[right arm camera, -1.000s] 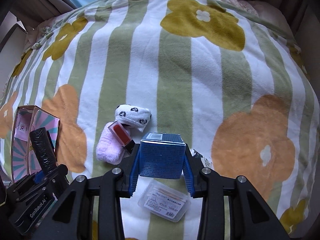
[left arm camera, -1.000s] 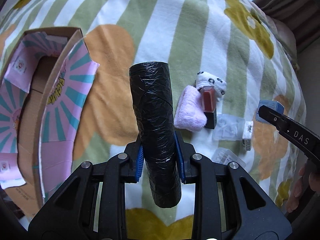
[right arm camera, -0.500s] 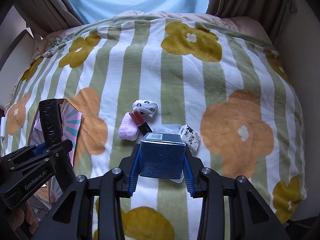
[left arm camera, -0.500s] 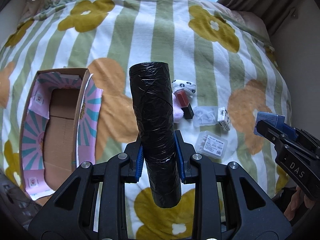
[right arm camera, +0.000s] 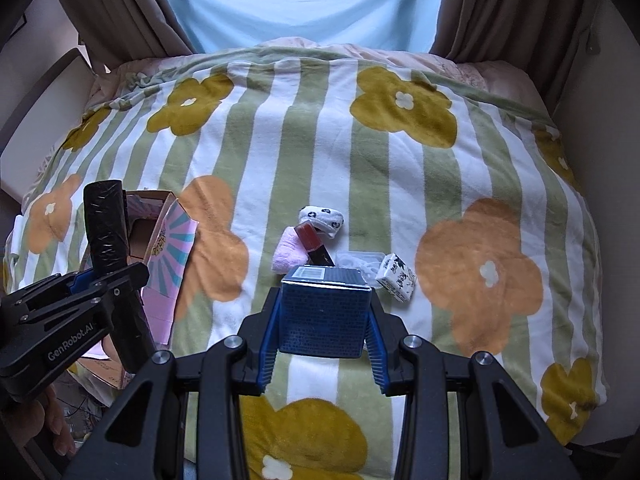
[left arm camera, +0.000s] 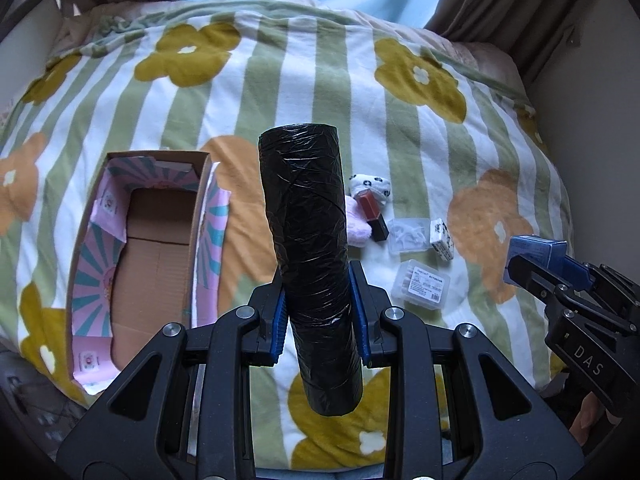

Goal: Organize objects
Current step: 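Carry the blue cube box and black tube into the cardboard box with both tools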

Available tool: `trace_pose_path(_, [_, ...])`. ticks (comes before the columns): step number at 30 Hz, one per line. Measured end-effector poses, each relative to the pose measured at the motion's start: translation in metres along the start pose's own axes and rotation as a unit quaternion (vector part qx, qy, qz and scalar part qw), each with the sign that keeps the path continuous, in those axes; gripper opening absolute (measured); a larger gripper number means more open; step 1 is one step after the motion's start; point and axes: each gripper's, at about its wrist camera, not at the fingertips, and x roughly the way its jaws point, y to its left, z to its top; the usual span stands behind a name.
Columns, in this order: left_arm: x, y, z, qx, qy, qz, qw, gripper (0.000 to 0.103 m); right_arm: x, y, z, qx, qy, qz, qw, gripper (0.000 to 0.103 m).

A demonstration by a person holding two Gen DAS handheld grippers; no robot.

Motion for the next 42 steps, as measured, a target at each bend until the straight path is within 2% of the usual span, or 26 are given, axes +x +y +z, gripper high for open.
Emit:
trace_pose_path(10, [-0.027,0.075,-0.012,-0.081,-0.020,0.034,0.9959,0.024,0.004,0.077,0.021,-0.090,-0.012,0.054,0.994,0.035])
trace_pose_path(23, [-0.039,0.185,-0.046,-0.206,-0.020,0.084,0.9747,0.024,0.039,0.188,0.038,-0.208,0.017,0.120,0.971,0.035])
trace_pose_path(32, [-0.009,0.224,-0.069,-0.258,0.014,0.088,0.9619,0.024,0.084,0.245,0.045,-0.260,0.048,0.136,0.955,0.035])
trace_pose_path(42, [0.050,0.237,-0.081,-0.273,0.064,0.082,0.9563,0.024,0.154,0.287,0.045,-0.297,0.091,0.136,0.941,0.035])
